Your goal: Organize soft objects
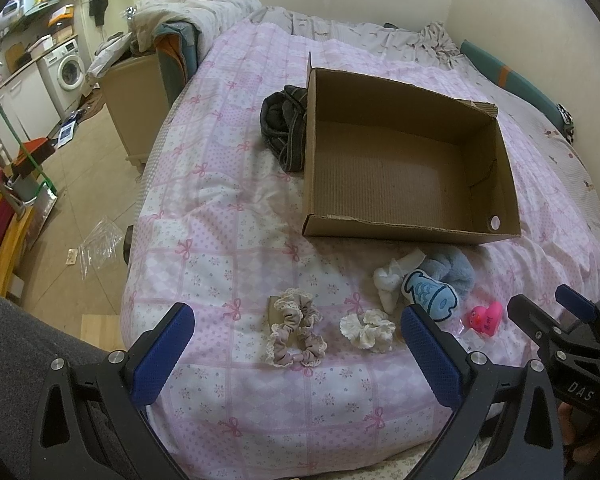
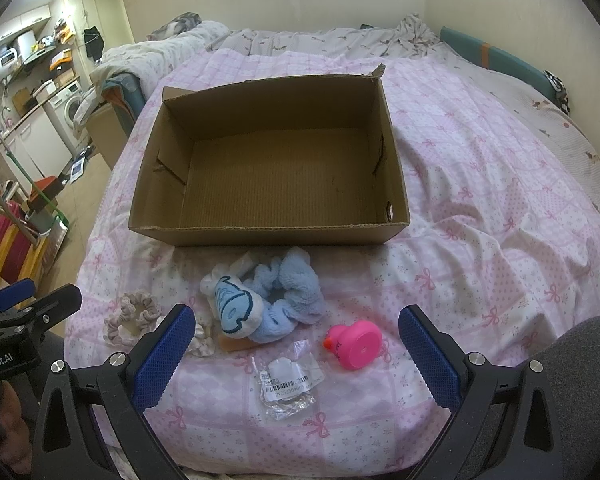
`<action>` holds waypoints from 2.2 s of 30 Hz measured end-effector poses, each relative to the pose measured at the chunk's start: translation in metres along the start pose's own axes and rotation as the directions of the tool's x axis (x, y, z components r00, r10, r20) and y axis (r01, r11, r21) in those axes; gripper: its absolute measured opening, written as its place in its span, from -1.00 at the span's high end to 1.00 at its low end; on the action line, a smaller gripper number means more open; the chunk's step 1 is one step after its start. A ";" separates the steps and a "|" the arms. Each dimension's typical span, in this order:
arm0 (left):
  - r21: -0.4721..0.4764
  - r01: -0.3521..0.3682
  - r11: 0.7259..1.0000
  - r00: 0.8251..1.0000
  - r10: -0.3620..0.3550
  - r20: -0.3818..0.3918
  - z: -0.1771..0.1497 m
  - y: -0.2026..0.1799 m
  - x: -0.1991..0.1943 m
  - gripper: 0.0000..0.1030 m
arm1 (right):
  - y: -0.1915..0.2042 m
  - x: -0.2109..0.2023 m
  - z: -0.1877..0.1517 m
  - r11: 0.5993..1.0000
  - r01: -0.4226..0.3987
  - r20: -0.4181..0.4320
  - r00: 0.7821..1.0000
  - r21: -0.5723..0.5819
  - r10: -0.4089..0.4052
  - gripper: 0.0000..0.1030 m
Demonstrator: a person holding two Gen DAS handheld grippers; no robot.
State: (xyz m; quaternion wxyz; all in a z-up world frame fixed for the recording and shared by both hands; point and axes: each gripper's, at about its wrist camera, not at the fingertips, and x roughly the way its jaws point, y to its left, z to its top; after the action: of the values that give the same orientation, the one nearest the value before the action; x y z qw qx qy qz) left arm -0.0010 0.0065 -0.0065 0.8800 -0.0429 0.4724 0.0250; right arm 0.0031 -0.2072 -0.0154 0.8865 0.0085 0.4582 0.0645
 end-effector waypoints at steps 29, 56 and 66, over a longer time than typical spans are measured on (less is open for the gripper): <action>-0.157 -0.033 0.987 0.974 -0.003 -0.225 0.031 0.037 0.030 -1.00 | -0.022 -0.008 0.032 0.996 -0.061 -0.040 0.997 0.069 0.064 -1.00; -0.052 0.022 0.998 0.878 -0.044 -0.477 -0.003 -0.013 0.122 0.72 | -0.053 0.026 0.024 0.987 -0.053 -0.157 0.985 0.151 0.077 -1.00; -0.086 0.118 0.989 0.919 -0.142 -0.369 0.037 -0.015 0.048 0.88 | -0.065 0.027 0.025 0.974 -0.070 -0.153 0.983 0.217 0.105 -1.00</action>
State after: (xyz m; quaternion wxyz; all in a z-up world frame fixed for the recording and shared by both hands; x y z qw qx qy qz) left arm 0.0571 -0.0042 -0.0253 0.7719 -0.1056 0.6264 -0.0275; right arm 0.0459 -0.2673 -0.0270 0.8362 0.1171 0.5329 0.0553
